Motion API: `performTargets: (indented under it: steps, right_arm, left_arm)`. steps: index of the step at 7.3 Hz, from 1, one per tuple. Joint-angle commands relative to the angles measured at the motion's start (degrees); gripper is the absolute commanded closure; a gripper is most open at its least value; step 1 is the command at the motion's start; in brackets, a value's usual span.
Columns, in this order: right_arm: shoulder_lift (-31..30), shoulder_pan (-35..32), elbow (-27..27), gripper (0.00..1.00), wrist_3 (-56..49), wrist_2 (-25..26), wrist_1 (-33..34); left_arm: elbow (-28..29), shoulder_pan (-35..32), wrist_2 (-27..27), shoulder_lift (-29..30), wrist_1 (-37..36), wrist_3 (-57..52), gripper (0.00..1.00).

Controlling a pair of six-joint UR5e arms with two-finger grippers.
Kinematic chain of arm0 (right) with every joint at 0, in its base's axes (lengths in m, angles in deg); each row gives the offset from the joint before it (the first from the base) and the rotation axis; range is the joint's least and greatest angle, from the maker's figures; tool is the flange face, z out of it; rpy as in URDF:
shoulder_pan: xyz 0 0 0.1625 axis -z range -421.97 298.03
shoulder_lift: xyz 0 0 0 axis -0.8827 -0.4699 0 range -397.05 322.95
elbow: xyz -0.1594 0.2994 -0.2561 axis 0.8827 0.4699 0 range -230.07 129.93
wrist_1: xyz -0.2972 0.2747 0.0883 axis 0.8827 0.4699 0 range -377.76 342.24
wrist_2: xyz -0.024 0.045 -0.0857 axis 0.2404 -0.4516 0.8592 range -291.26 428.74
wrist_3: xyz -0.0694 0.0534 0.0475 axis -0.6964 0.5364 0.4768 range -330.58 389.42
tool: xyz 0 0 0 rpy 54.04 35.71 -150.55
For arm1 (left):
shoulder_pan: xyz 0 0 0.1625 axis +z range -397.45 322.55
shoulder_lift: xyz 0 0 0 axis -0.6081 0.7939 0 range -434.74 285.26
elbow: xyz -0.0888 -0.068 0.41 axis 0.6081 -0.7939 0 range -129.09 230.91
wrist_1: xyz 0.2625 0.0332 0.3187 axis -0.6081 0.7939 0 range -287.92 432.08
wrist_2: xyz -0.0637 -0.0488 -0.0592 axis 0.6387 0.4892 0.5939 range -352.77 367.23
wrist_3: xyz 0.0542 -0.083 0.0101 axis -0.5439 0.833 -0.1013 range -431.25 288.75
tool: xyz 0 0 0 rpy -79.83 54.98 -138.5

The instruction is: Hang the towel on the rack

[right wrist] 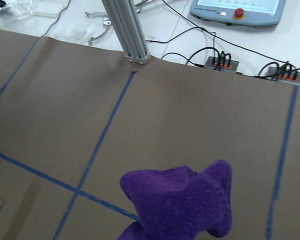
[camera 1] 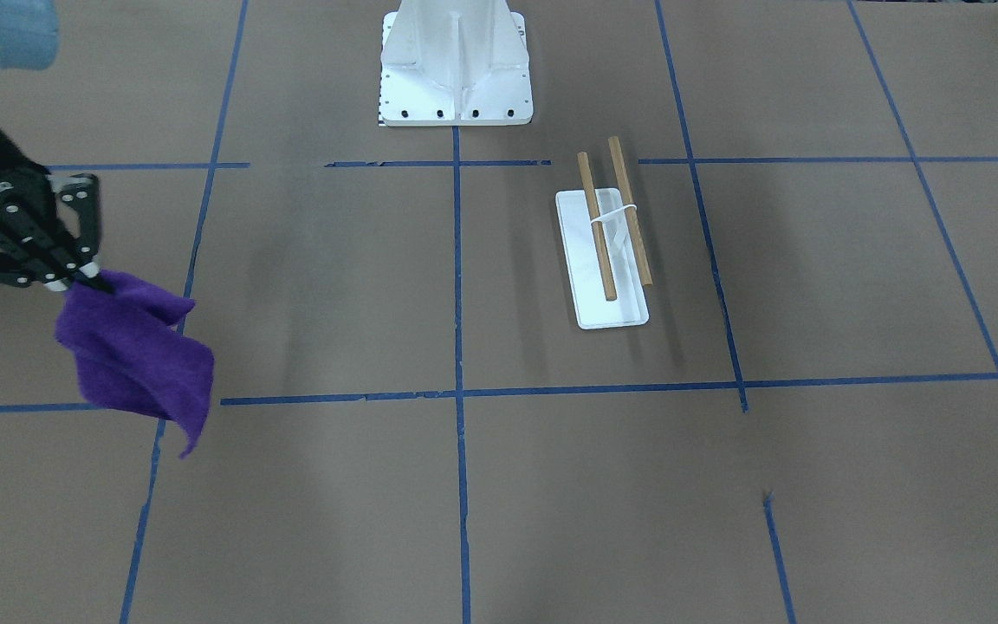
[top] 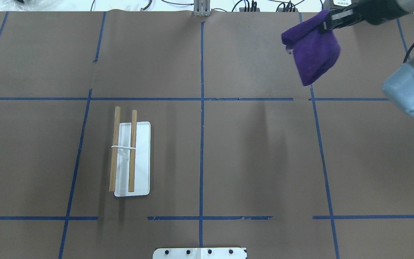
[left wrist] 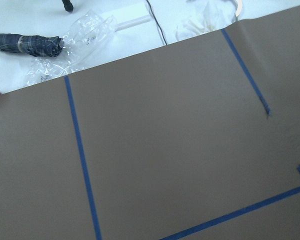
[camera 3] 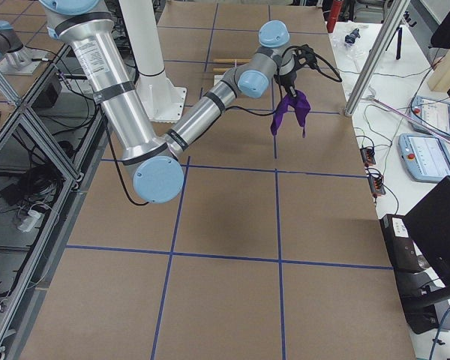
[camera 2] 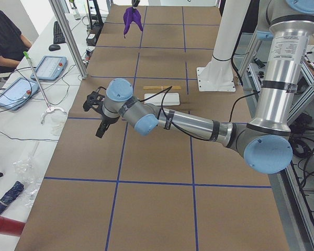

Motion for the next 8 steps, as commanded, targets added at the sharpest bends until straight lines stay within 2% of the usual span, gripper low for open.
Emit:
performTargets:
  steps: [1, 2, 4, 6, 7, 8]
  right_arm:
    - [0.6, 12.1, -1.4, 1.00, 18.5, 15.1, -14.8]
    - [0.6, 15.2, -2.8, 1.00, 20.9, 17.5, -17.1]
    - [0.7, 17.2, -4.1, 1.00, 22.0, 17.7, -23.9]
    - [1.8, 20.0, -4.4, 1.00, 22.0, 20.4, -24.8]
    - [2.1, 21.0, -4.5, 1.00, 21.9, 20.9, -25.0]
    - [2.1, 22.6, -4.5, 1.00, 22.0, 21.0, -28.7]
  left_arm:
    - [0.0, 6.3, 0.0, 5.0, 6.8, 21.3, 0.00]
    - [0.0, 10.0, 0.0, 7.5, 8.8, 28.8, 0.00]
    - [0.2, 15.8, 0.0, 10.3, 17.0, 46.5, 0.00]
    - [0.2, 22.7, -0.8, 13.1, 26.5, 65.7, 0.00]
    - [0.0, 24.9, -3.6, 14.8, 27.8, 72.4, 0.00]
    - [0.1, 27.9, -7.6, 17.8, 28.5, 79.7, 0.00]
